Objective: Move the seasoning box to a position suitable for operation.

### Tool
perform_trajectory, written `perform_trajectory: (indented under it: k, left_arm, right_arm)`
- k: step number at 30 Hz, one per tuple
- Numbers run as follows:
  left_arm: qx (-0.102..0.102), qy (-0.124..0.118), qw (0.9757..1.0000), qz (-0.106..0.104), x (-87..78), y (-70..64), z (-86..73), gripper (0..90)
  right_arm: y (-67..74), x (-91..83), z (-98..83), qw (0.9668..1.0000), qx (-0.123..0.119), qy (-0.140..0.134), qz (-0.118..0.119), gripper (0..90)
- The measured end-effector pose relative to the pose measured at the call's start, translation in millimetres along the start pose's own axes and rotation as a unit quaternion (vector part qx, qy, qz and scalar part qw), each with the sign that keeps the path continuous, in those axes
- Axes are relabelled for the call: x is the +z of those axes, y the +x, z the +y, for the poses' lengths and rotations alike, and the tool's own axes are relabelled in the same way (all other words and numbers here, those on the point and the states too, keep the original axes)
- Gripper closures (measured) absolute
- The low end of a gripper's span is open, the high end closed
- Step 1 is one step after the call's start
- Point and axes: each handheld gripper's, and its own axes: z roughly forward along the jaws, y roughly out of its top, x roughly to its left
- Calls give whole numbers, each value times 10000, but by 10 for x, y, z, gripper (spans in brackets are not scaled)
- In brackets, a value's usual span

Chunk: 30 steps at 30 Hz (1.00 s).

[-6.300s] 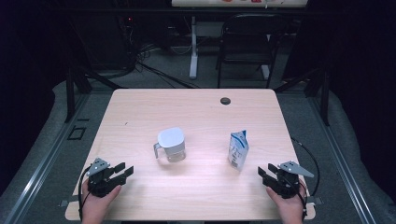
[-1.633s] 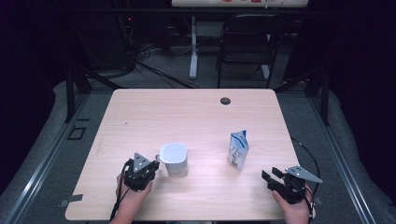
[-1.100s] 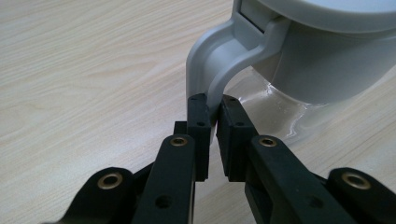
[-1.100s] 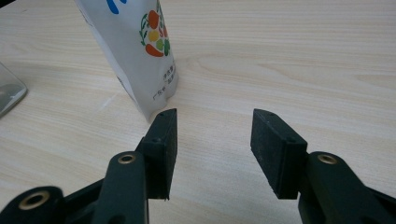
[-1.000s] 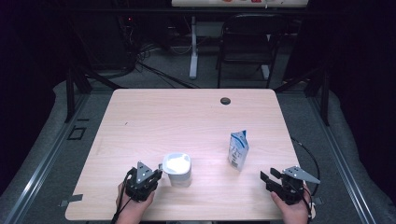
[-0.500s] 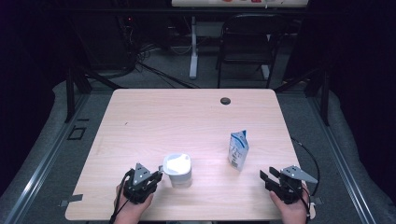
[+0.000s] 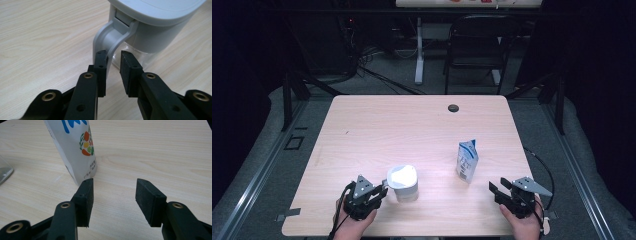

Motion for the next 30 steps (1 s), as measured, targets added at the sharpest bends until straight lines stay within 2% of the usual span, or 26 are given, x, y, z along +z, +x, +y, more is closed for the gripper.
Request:
perform_trajectory:
  k: [4,10,15,19,22,25,30]
  left_arm:
    - [-26,-104,9999,-72,-29,4,-4,725]
    - [-13,-264,9994,-229,-96,19,3,672]
    - [19,-357,9988,-334,-129,0,10,637]
    - [35,-414,9985,-351,-131,-10,14,627]
    - [40,-423,9985,-356,-145,9,23,610]
    - [-47,-427,9984,-367,-168,34,33,593]
    - [-219,-520,9976,-401,-210,114,36,592]
  right_arm:
    - [-7,-13,9,9999,-93,-9,-52,469]
    - [-1,-6,6,9999,-100,-20,-27,432]
    - [24,21,0,9998,-196,-25,44,405]
    - [29,17,3,9998,-176,-17,56,408]
    - [23,12,1,10000,-56,6,11,427]
    - [13,2,9,10000,-37,24,-34,432]
    - [24,-3,21,9999,-110,43,122,455]
